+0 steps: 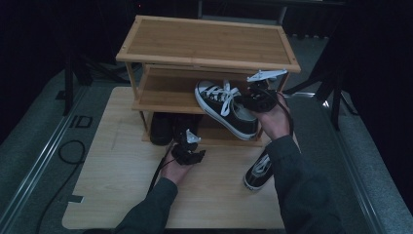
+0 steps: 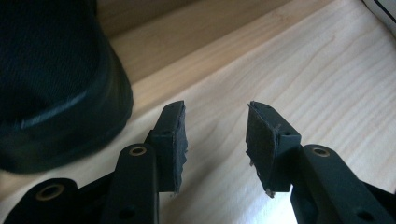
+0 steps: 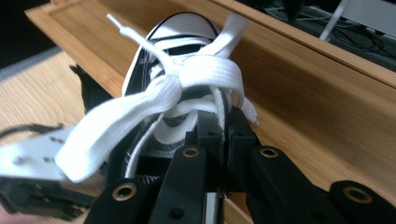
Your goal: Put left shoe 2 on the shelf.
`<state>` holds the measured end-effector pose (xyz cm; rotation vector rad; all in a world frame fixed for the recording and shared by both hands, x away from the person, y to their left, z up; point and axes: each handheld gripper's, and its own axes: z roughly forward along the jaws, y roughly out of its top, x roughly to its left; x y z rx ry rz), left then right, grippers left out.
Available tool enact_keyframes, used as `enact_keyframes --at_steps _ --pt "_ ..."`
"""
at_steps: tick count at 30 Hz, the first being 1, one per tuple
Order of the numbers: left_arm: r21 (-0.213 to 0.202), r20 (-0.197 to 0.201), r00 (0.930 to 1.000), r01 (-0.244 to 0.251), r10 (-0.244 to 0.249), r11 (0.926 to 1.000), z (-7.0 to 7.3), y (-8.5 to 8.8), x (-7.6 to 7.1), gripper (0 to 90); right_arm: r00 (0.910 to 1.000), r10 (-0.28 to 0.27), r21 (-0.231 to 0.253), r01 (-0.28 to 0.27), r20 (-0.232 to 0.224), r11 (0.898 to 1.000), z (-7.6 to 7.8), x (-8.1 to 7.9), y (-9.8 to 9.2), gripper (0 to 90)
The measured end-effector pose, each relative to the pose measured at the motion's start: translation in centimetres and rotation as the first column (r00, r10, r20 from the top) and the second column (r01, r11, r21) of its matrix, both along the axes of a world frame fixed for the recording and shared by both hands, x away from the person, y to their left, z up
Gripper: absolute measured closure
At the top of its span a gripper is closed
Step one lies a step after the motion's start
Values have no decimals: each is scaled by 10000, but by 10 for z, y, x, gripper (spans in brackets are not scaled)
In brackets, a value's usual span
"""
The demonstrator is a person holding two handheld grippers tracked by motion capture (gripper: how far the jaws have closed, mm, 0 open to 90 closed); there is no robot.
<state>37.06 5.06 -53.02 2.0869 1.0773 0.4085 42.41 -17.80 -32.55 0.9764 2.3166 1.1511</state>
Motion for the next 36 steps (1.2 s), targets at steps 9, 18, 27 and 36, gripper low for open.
enact_keyframes --at_steps 9,18,27,36 --pt "191 259 9994 -219 214 9996 0 -9 10 586 9992 -327 291 320 239 9991 -1 3 1 878" --pt "451 539 9972 -544 520 9975 3 -18 26 701 9991 -339 -495 352 266 9981 -2 0 3 865" --pt "1479 361 9948 -994 951 9840 -10 -38 47 896 9995 -122 -645 141 304 9978 6 -4 -5 732" --pt "1301 355 9911 -1320 1285 9827 -14 -37 55 897 9990 -120 -303 133 436 9995 16 -10 -18 697"
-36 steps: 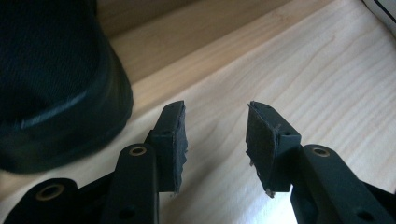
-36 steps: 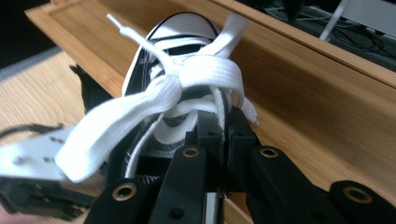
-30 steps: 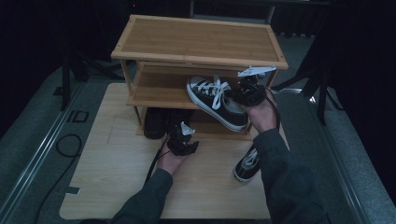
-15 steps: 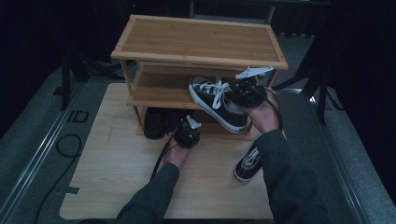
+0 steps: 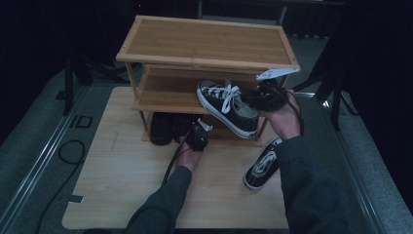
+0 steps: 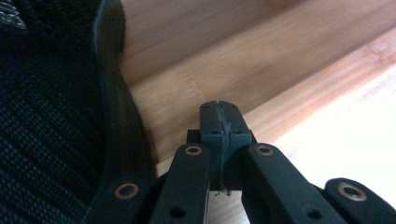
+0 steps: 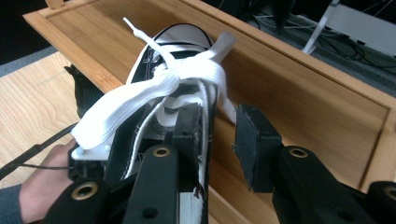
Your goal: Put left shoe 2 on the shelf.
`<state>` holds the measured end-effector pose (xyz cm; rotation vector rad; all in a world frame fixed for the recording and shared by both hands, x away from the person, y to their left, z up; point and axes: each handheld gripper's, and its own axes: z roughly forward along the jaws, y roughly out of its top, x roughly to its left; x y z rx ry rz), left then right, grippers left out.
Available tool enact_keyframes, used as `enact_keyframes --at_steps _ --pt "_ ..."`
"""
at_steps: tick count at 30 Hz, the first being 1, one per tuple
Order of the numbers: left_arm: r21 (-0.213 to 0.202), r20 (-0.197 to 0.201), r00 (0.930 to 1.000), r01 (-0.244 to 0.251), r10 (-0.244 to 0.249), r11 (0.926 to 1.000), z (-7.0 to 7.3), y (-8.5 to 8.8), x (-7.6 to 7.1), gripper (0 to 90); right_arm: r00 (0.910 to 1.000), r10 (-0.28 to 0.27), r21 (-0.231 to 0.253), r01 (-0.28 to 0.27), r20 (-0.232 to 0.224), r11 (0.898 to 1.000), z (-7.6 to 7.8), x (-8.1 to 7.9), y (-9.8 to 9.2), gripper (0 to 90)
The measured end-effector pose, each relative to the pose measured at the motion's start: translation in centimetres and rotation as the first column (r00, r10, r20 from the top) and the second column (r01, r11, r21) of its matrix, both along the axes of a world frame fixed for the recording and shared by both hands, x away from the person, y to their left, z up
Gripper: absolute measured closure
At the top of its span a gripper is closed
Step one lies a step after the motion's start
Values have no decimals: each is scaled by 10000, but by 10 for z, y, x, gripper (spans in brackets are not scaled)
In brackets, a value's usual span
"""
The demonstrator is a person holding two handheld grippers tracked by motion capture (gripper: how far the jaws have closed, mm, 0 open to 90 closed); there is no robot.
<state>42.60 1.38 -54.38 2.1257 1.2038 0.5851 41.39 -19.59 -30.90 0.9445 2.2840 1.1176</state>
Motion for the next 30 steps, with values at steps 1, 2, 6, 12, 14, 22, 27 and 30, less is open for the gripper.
enact_keyframes --at_steps 1,2,6,12,14,22,27,30 --pt "15 -35 10000 -32 32 10000 0 1 2 896 10000 -39 131 38 91 9999 3 -2 -5 697" --pt "15 -35 10000 -32 32 10000 0 1 2 897 10000 -39 131 38 91 9999 3 -2 -5 697" --pt "7 80 9997 -239 239 9997 -2 -3 7 896 9999 -89 216 86 141 9997 8 -6 -14 700" --pt "231 40 9996 -298 297 9993 -4 -4 12 897 9999 -132 -256 130 -73 9996 5 -11 -29 778" --pt "351 152 9996 -238 233 9991 -5 -6 11 897 9997 -123 -396 114 -219 9992 2 -11 -33 801" --pt "418 393 9991 -149 133 9990 -7 -6 10 898 9969 -40 -914 -31 -781 9958 -16 -18 -45 897" --pt "379 464 9988 -190 172 9991 -8 -6 9 898 9919 18 -1049 -153 -1273 9944 -39 -26 -55 898" --pt "304 404 9990 -185 173 9994 -8 -5 9 898 9911 141 -941 -267 -1321 9952 -45 -30 -58 897"
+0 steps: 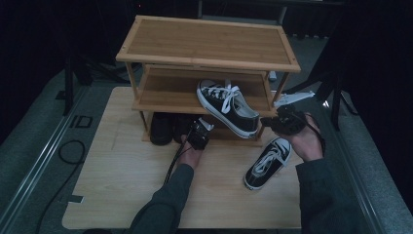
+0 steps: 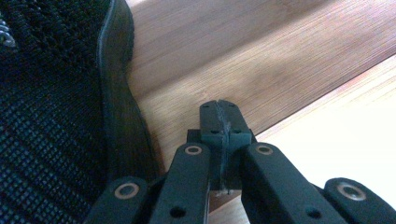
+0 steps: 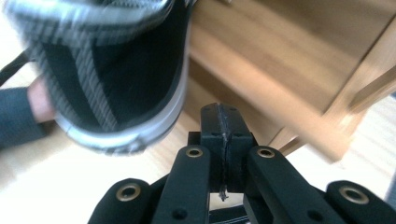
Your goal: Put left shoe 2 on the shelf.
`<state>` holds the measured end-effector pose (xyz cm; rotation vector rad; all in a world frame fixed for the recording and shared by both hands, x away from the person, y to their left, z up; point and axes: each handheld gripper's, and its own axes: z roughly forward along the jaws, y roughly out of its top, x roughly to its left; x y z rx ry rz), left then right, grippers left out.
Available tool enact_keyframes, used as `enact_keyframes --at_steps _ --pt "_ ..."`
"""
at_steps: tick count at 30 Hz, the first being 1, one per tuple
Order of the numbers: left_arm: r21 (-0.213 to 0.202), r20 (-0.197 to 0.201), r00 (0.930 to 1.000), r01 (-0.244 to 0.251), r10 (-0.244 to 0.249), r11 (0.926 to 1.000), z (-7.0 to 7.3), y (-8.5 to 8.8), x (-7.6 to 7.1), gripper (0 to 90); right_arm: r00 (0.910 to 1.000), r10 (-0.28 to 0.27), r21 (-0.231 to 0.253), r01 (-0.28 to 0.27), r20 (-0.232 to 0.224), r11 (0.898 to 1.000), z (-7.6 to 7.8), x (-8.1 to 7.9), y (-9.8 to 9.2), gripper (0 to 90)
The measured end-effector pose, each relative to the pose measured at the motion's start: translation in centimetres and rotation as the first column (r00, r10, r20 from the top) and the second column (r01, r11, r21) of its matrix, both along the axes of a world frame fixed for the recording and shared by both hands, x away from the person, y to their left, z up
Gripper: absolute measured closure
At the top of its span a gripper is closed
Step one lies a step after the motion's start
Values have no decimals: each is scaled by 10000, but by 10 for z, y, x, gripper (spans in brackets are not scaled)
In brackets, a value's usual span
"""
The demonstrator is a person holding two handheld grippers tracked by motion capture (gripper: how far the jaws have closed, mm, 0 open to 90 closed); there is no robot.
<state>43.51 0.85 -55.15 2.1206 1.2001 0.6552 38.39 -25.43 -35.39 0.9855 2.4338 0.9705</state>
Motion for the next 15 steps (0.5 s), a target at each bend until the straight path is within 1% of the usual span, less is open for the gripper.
enact_keyframes --at_steps 1,2,3,4,5,6,8,9,10,11,12,13,15 --pt "52 -5 10000 19 -19 10000 0 0 0 899 9998 158 367 -154 -103 9992 -5 -7 -5 897" --pt "52 -5 10000 19 -19 10000 0 0 0 898 9998 158 367 -154 -103 9992 -5 -7 -5 897" --pt "66 6 10000 17 -17 10000 0 0 0 899 9998 208 313 -206 -60 9993 -9 -13 -7 897" --pt "66 6 10000 17 -17 10000 0 0 0 899 9998 208 313 -206 -60 9993 -9 -13 -7 897" --pt "71 8 10000 11 -11 10000 0 -1 0 899 9993 370 238 -369 -46 9990 -11 -21 -7 898" --pt "71 8 10000 11 -11 10000 0 -1 0 899 9993 370 238 -369 -46 9990 -11 -21 -7 898" --pt "75 10 10000 24 -24 10000 0 -1 0 899 9985 547 266 -547 9 9981 -12 -28 -6 897" --pt "71 7 10000 24 -24 10000 0 -1 0 899 9974 725 394 -726 35 9966 -12 -34 -4 898" --pt "65 3 10000 26 -26 10000 0 -1 0 899 9974 725 394 -726 35 9966 -12 -34 -4 898" --pt "11 19 10000 7 -7 10000 0 -1 0 899 9962 860 373 -864 133 9956 -12 -39 -1 898" --pt "11 19 10000 7 -7 10000 0 -1 0 898 9962 860 373 -864 133 9956 -12 -39 -1 898" --pt "66 47 10000 6 -7 10000 0 0 0 899 9946 1021 393 -1028 196 9939 -12 -43 2 898" --pt "73 49 10000 12 -12 10000 0 0 0 899 9936 1102 360 -1111 263 9932 -11 -45 5 898"
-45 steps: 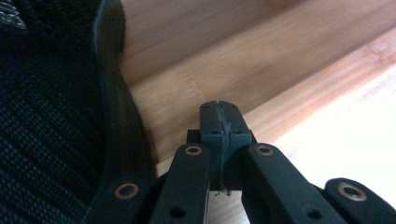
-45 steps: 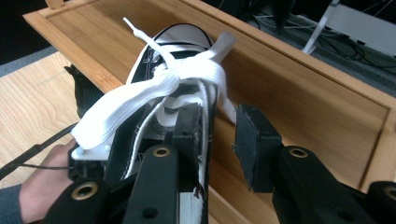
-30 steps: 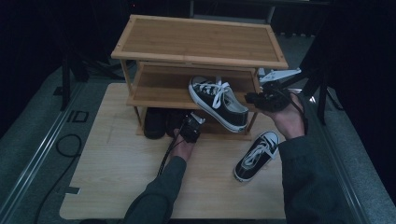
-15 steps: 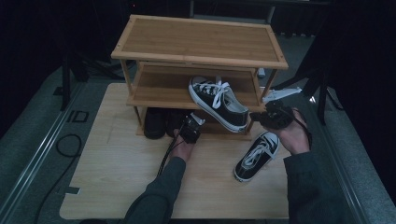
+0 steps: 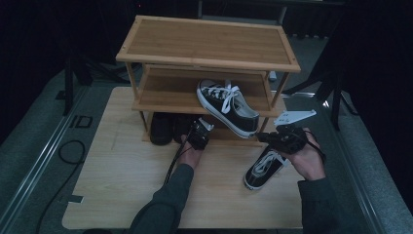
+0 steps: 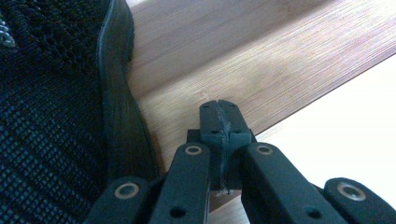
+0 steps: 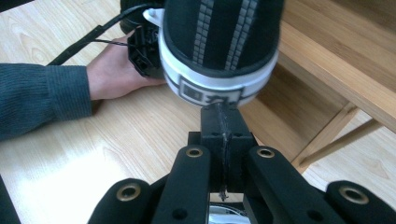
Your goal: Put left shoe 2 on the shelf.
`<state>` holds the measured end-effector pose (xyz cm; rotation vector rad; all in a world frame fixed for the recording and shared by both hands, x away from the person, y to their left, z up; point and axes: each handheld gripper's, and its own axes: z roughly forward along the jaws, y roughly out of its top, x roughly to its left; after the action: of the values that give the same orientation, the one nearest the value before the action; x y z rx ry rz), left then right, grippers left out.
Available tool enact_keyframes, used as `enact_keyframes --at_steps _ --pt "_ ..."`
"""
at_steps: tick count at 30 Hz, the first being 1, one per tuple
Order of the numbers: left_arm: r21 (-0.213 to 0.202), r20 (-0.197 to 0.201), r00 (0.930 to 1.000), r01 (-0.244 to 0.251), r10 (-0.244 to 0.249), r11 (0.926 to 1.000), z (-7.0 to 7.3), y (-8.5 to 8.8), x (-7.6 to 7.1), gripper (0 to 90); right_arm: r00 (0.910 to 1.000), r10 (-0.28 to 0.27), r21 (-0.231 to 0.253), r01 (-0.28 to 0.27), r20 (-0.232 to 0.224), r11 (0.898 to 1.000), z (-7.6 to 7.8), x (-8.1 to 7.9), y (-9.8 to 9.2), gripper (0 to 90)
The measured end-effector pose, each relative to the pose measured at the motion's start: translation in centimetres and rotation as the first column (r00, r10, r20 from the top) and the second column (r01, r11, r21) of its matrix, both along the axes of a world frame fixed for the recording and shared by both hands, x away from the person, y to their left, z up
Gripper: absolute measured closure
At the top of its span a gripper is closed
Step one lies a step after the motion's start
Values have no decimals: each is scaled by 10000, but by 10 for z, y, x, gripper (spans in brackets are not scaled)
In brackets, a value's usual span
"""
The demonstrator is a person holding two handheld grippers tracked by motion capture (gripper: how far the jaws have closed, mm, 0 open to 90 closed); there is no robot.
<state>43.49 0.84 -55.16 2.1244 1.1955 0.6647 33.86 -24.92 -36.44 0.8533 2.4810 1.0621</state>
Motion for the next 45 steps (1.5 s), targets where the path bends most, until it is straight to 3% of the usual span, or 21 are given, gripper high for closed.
enact_keyframes --at_steps 13,21,29,37,45 --pt "-56 55 10000 -77 77 10000 -1 -1 -2 900 9998 173 88 -174 95 9998 2 -3 6 899" --pt "-34 99 9999 -117 117 9999 -1 0 -2 900 9985 516 552 -524 155 9971 4 -5 16 900" --pt "-7 102 9999 -71 71 10000 -1 0 -2 900 9962 856 702 -866 176 9938 3 0 34 900" --pt "-1 153 9998 -133 133 9999 -1 -1 -2 900 9918 1274 1169 -1264 -14 9851 -2 9 55 900" --pt "-6 108 9999 -116 116 9999 -1 -1 -2 900 9889 1487 1135 -1474 -26 9825 -3 16 71 900"
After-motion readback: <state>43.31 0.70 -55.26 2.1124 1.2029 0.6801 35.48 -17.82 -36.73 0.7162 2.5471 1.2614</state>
